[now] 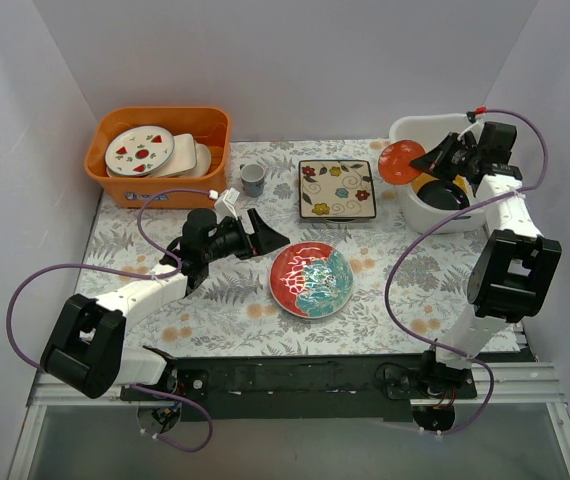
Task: Place the plates into the plastic bin on the countertop
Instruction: Place the plate in the plastic bin.
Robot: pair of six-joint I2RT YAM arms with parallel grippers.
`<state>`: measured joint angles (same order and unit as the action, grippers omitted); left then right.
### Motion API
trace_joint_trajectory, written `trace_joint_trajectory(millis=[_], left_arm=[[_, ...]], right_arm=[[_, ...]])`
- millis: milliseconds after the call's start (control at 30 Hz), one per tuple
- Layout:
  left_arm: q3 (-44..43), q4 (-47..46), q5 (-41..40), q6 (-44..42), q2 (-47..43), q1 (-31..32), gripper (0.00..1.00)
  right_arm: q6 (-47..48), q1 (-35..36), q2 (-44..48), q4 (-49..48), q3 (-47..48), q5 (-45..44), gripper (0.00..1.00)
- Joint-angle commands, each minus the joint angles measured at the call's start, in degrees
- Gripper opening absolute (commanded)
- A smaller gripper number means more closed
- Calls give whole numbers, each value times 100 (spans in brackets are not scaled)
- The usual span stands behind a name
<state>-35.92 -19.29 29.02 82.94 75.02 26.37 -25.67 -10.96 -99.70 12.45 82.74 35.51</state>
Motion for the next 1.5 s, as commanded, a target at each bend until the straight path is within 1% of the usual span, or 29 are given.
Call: trace_joint_trajectory(millis=[0, 400, 533, 833, 1067, 1167, 1200, 1300, 1467], left_arm=[[77, -84, 60, -14, -93, -18, 98], [50, -137, 104, 21, -5, -18, 98], [33, -137, 122, 12, 21, -27, 98], [24, -128, 157, 3, 39, -27, 98], [50, -224, 236, 73, 91, -27, 98], [68, -242, 227, 74, 91, -27, 98], [68, -251, 227, 82, 100, -27, 98], [77, -242, 227, 82, 91, -27, 98], [112, -251, 236, 82, 65, -27, 98]], right_arm=[[-96, -257, 293, -111, 269, -395, 1], [-122, -705, 478, -277, -38, -703, 1], [-122, -802, 443, -225, -4, -808, 1], [62, -837, 276, -102, -188, -1318, 1], [203, -838, 118, -32, -302, -1476, 1], [282, -837, 56, 12, -329, -1546, 4], [282, -837, 21, 64, -320, -1564, 6], [343, -837, -84, 144, -337, -1652, 11], [405, -837, -199, 188, -443, -1714, 13]])
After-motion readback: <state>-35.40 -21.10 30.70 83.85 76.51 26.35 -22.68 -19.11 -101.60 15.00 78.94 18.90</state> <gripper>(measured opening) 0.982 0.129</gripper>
